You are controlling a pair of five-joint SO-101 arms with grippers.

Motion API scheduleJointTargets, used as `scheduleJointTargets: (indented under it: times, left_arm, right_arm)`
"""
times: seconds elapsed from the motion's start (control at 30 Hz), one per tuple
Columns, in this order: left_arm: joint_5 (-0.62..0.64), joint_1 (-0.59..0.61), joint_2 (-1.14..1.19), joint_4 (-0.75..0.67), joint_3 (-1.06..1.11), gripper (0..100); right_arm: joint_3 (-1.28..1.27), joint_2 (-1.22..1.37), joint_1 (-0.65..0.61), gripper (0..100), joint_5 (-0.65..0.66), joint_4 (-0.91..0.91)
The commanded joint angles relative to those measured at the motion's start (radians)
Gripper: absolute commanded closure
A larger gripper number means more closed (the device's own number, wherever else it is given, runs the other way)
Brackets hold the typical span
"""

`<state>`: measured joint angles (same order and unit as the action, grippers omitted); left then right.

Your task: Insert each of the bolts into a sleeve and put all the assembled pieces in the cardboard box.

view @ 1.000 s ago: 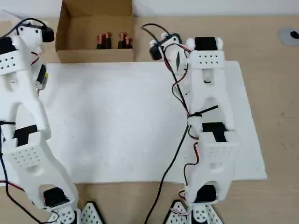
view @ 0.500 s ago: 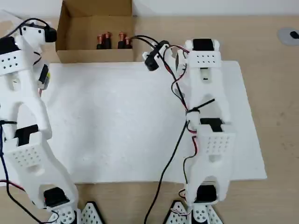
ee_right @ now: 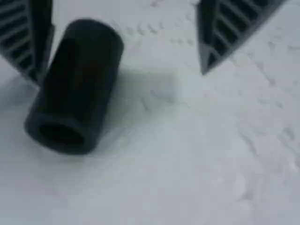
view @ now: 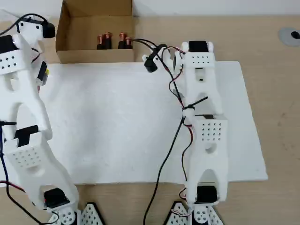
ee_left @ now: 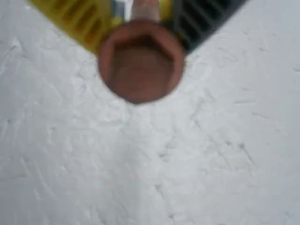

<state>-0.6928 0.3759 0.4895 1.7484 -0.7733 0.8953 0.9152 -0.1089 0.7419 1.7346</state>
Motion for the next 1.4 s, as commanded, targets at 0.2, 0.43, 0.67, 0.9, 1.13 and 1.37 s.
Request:
scheduleJointTargets:
  times: [0.2,0.43,0.67,0.9,1.13,1.37]
  left_arm:
    - [0.005,-0.009,-0.074,0.005,-0.058,99]
    - [0.005,-0.003,-0.074,0.005,-0.058,99]
    - [0.005,0.000,-0.074,0.005,-0.058,99]
    - [0.005,0.002,-0.074,0.005,-0.057,99]
    - [0.005,0.003,-0.074,0.005,-0.057,99]
    - [-0.011,0.003,-0.074,0.005,-0.055,99]
  right_arm:
    - [0.065,0.002,0.010,74.9,0.011,0.051]
    - [0.024,-0.002,-0.007,85.8,0.008,0.054]
    - [0.002,-0.002,-0.068,92.6,0.011,0.054]
    - [0.005,-0.002,-0.097,92.9,0.012,0.054]
    - [0.005,-0.004,-0.099,92.5,0.061,0.054]
    - [-0.002,-0.042,-0.131,92.5,0.129,0.054]
